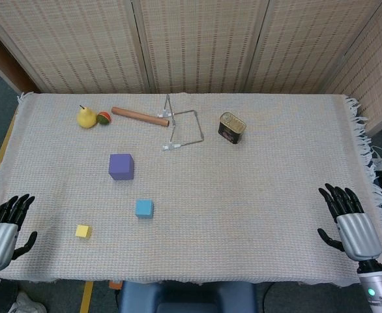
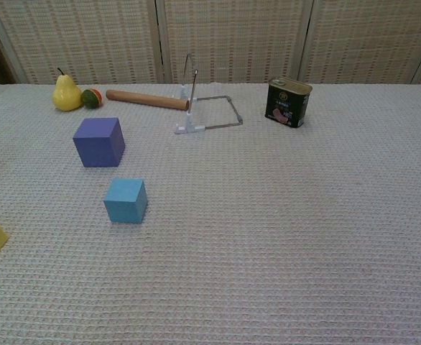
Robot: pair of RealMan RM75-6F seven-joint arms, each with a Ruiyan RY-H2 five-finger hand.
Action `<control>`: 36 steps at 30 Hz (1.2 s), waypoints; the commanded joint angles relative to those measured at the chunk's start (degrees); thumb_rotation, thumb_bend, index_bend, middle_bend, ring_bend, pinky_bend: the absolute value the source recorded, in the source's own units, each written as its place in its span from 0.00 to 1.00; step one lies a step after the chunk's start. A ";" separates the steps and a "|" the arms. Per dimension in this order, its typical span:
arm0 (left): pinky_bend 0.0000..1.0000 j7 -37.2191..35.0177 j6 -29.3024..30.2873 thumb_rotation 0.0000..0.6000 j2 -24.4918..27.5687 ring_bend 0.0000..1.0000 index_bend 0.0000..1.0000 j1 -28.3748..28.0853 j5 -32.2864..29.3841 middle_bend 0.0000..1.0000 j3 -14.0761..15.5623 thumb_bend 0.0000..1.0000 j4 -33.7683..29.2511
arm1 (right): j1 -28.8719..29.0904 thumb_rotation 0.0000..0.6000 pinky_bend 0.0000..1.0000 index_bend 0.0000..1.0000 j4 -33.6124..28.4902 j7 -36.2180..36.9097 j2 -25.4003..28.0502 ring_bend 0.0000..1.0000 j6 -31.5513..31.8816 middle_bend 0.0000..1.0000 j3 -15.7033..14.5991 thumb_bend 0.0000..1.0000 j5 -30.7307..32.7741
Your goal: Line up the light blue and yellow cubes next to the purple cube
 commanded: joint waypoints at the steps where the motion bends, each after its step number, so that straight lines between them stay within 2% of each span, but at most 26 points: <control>1: 0.13 0.04 0.20 1.00 -0.49 0.00 0.00 0.04 0.44 0.04 0.15 0.40 0.08 | -0.19 1.00 0.00 0.00 0.24 0.47 0.14 0.00 -0.16 0.00 -0.09 0.01 0.30; 6: 0.17 -2.55 -1.88 1.00 -1.39 0.00 0.00 -1.66 3.41 0.04 1.23 0.40 -0.87 | -1.06 1.00 0.00 0.00 -0.09 1.66 0.94 0.00 2.01 0.00 0.21 0.01 -0.01; 8: 0.22 0.56 -3.62 1.00 -2.25 0.01 0.00 -3.20 4.62 0.06 1.18 0.40 -1.94 | -1.40 1.00 0.00 0.00 -0.09 1.91 1.06 0.00 2.78 0.00 0.25 0.01 -0.20; 9: 0.25 4.51 -4.69 1.00 -3.06 0.02 0.00 -4.23 5.21 0.08 0.86 0.40 -2.79 | -1.48 1.00 0.00 0.00 -0.07 1.91 1.09 0.00 2.88 0.00 0.19 0.00 -0.29; 10: 0.31 8.11 -5.48 1.00 -3.88 0.07 0.00 -4.98 5.45 0.12 0.49 0.40 -3.54 | -1.49 1.00 0.00 0.00 -0.07 1.88 1.08 0.00 2.82 0.00 0.13 0.00 -0.34; 13: 0.61 19.90 -8.76 1.00 -7.31 0.29 0.03 -7.55 5.95 0.32 -0.51 0.40 -6.07 | -1.42 1.00 0.00 0.00 -0.19 1.94 1.16 0.00 2.52 0.00 -0.05 0.00 -0.52; 15: 0.83 26.32 -12.72 1.00 -9.37 0.52 0.06 -9.34 4.48 0.52 -0.68 0.40 -8.38 | -1.47 1.00 0.00 0.00 -0.13 2.10 1.26 0.00 2.60 0.00 -0.04 0.00 -0.56; 17: 0.94 30.62 -16.71 1.00 -10.76 0.69 0.08 -10.91 1.60 0.67 -0.97 0.40 -10.49 | -1.49 1.00 0.00 0.00 -0.12 2.57 1.42 0.00 2.57 0.00 -0.04 0.00 -0.49; 21: 1.00 40.88 -22.35 1.00 -14.18 0.89 0.10 -13.89 -4.98 0.90 -1.91 0.40 -14.10 | -1.59 1.00 0.00 0.00 -0.13 3.91 2.12 0.00 2.32 0.00 -0.22 0.00 -0.40; 24: 1.00 45.48 -22.73 1.00 -17.64 0.97 0.13 -15.30 -7.34 0.99 -2.77 0.40 -14.29 | -1.72 1.00 0.00 0.00 -0.20 4.58 2.53 0.00 2.40 0.00 -0.37 0.00 -0.53; 28: 1.00 48.16 -23.76 1.00 -20.94 1.00 0.16 -17.42 -9.98 1.00 -3.78 0.39 -13.89 | -1.86 1.00 0.00 0.00 -0.44 4.98 2.84 0.00 2.38 0.00 -0.56 0.00 -0.67; 32: 1.00 47.94 -24.30 1.00 -24.49 1.00 0.19 -19.65 -12.64 1.00 -5.74 0.39 -11.32 | -1.75 1.00 0.00 0.00 -0.35 5.10 2.75 0.00 2.11 0.00 -0.67 0.00 -0.87; 36: 1.00 47.33 -24.71 1.00 -26.44 1.00 0.19 -21.47 -15.24 1.00 -7.06 0.40 -9.33 | -1.78 1.00 0.00 0.00 -0.39 5.16 2.81 0.00 2.03 0.00 -0.73 0.00 -0.87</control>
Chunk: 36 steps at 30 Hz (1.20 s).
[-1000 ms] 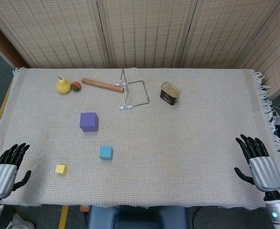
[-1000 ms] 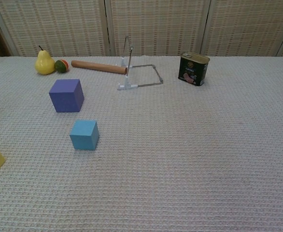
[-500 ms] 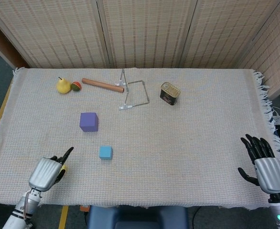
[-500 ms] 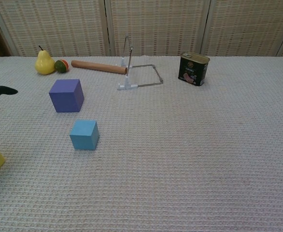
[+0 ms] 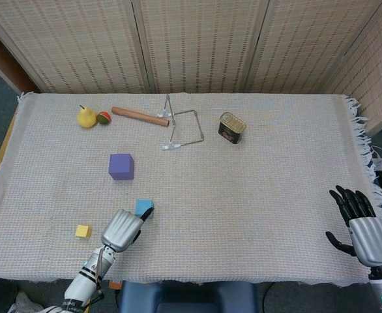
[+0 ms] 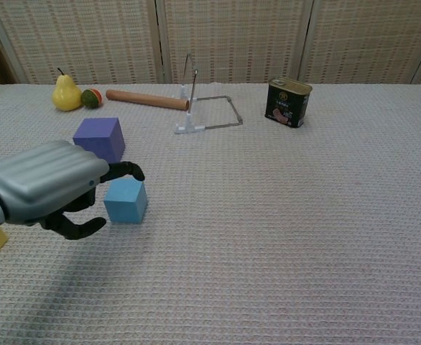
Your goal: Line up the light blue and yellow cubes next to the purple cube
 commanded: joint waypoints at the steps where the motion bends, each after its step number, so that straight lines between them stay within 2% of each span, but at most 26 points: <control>1: 1.00 -0.60 -0.05 1.00 -1.65 1.00 0.18 -1.56 -1.69 1.00 -1.29 0.40 1.77 | -0.02 1.00 0.00 0.00 0.01 -0.05 0.01 0.00 -0.02 0.00 0.05 0.00 0.12; 5: 1.00 -0.67 1.13 1.00 -2.78 1.00 0.17 -2.32 -3.58 1.00 -1.89 0.39 3.37 | -0.09 1.00 0.00 0.00 0.02 -0.06 0.08 0.00 -0.04 0.00 0.17 0.00 0.45; 12: 1.00 1.08 -0.47 1.00 -4.14 1.00 0.17 -5.21 -12.49 1.00 -3.22 0.38 5.85 | 0.06 1.00 0.00 0.00 -0.25 -0.13 0.31 0.00 -0.90 0.00 0.30 0.01 1.31; 21: 1.00 0.20 0.72 1.00 -5.04 1.00 0.18 -7.43 -15.44 1.00 -2.81 0.38 8.87 | 0.07 1.00 0.00 0.00 -0.41 -0.10 0.65 0.00 -1.33 0.00 0.38 0.00 1.84; 24: 1.00 -0.62 0.99 1.00 -5.15 1.00 0.25 -7.94 -15.60 1.00 -2.44 0.38 9.47 | 0.13 1.00 0.00 0.00 -0.41 -0.26 0.59 0.00 -1.59 0.00 0.41 0.01 2.07; 27: 1.00 -2.03 1.16 1.00 -5.43 1.00 0.40 -8.32 -15.14 1.00 -1.96 0.38 10.21 | 0.09 1.00 0.00 0.00 -0.47 -0.42 0.58 0.00 -1.58 0.00 0.47 0.01 2.20; 30: 1.00 -3.34 1.45 1.00 -5.75 1.00 0.50 -8.57 -14.56 1.00 -1.56 0.38 10.97 | 0.09 1.00 0.00 0.00 -0.54 -0.51 0.59 0.00 -1.67 0.00 0.48 0.00 2.31; 33: 1.00 -5.30 2.38 1.00 -5.70 1.00 0.54 -8.64 -12.98 1.00 -1.24 0.38 11.46 | 0.18 1.00 0.00 0.00 -0.55 -0.64 0.57 0.00 -2.02 0.00 0.42 0.00 2.39; 36: 1.00 -7.11 2.31 1.00 -4.36 1.00 0.55 -8.92 -11.80 1.00 -1.19 0.39 11.44 | 0.25 1.00 0.00 0.00 -0.57 -0.86 0.58 0.00 -2.41 0.00 0.34 0.00 2.58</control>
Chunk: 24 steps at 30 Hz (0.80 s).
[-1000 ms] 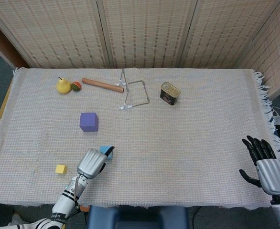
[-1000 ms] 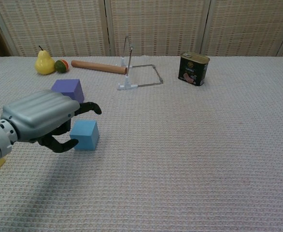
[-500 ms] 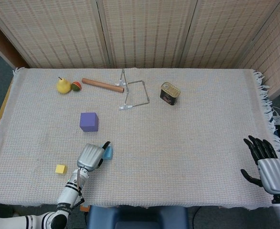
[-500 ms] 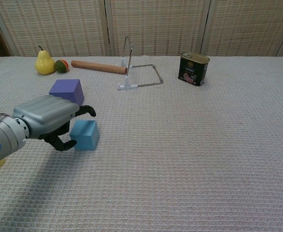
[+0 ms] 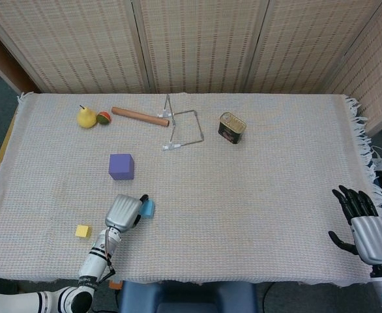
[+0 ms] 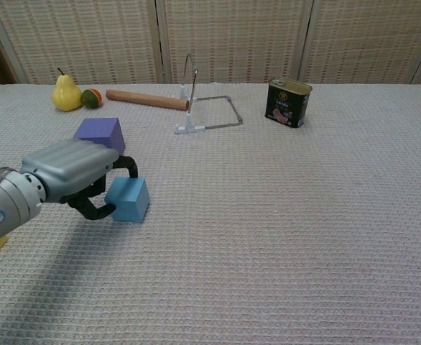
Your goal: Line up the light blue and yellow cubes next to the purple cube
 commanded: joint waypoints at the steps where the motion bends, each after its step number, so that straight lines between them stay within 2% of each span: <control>1: 1.00 -1.71 -0.27 1.00 1.72 1.00 0.54 -0.48 0.83 1.00 -0.04 0.39 0.09 | 0.06 1.00 0.00 0.00 -0.08 -0.17 0.03 0.00 -0.32 0.00 -0.06 0.00 0.19; 9: 1.00 -4.28 -3.97 1.00 5.94 1.00 0.56 -2.58 -2.81 1.00 -1.99 0.38 4.33 | 0.14 1.00 0.00 0.00 -0.41 -0.40 0.16 0.00 -0.85 0.00 0.00 0.00 0.77; 20: 1.00 -8.46 -6.42 1.00 5.11 1.00 0.55 -4.55 -3.43 1.00 -1.82 0.38 11.97 | 0.79 1.00 0.00 0.00 -1.21 -0.09 0.75 0.00 -3.06 0.00 -0.54 0.00 1.22; 24: 1.00 -8.92 -7.22 1.00 5.31 1.00 0.47 -4.87 -4.15 1.00 -1.37 0.38 12.54 | 0.74 1.00 0.00 0.00 -1.47 -0.25 0.92 0.00 -3.18 0.00 -0.66 0.00 1.31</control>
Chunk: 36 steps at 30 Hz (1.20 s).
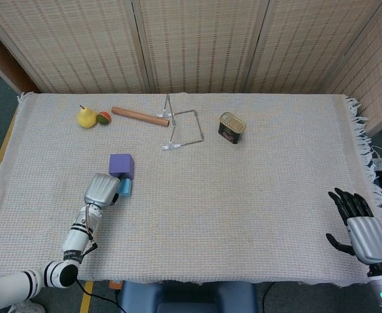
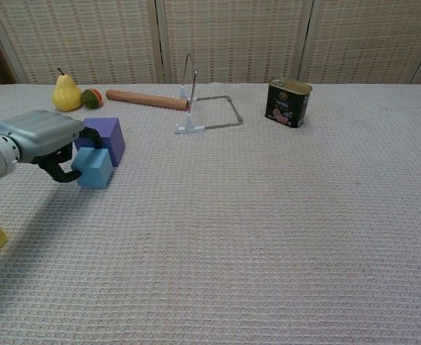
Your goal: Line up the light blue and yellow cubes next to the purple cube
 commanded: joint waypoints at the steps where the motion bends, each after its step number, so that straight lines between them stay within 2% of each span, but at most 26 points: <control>1: 1.00 -0.29 -0.29 1.00 0.20 1.00 0.46 -0.22 -0.40 1.00 0.34 0.38 0.01 | -0.01 1.00 0.00 0.00 -0.11 -0.06 0.09 0.00 -0.04 0.00 -0.07 0.00 -0.04; 9: 1.00 -0.08 0.13 1.00 0.65 1.00 0.32 -0.51 -0.94 1.00 1.20 0.39 -0.94 | -0.02 1.00 0.00 0.00 -0.41 -0.11 0.39 0.00 -0.29 0.00 -0.29 0.00 -0.08; 17: 1.00 -0.68 2.32 1.00 1.60 1.00 0.22 -0.13 0.61 1.00 1.97 0.38 -3.22 | -0.15 1.00 0.00 0.00 -0.67 -1.29 0.45 0.00 -0.24 0.00 -0.28 0.01 0.29; 27: 1.00 -0.53 3.44 1.00 2.25 1.00 0.21 -0.09 1.32 1.00 2.53 0.38 -4.66 | -0.41 1.00 0.00 0.00 -1.13 -1.84 0.38 0.00 0.21 0.00 -0.32 0.00 0.17; 28: 1.00 -0.96 4.89 1.00 2.69 1.00 0.22 0.39 3.23 1.00 3.08 0.38 -6.04 | -0.41 1.00 0.00 0.00 -1.10 -1.89 0.35 0.00 0.16 0.00 -0.32 0.00 0.23; 29: 1.00 -1.34 7.25 1.00 4.05 1.00 0.23 1.49 7.91 1.00 5.26 0.38 -9.64 | -0.34 1.00 0.00 0.00 -1.07 -1.79 0.35 0.00 -0.06 0.00 -0.35 0.00 0.32; 31: 1.00 -3.01 9.02 1.00 6.00 1.00 0.24 3.28 12.74 1.00 8.50 0.38 -14.01 | -0.23 1.00 0.00 0.00 -1.05 -1.76 0.38 0.00 -0.33 0.00 -0.39 0.00 0.30; 36: 1.00 -2.35 10.44 1.00 7.73 1.00 0.29 5.71 17.62 1.00 13.11 0.38 -17.66 | -0.09 1.00 0.00 0.00 -1.20 -1.57 0.47 0.00 -0.57 0.00 -0.71 0.00 -0.34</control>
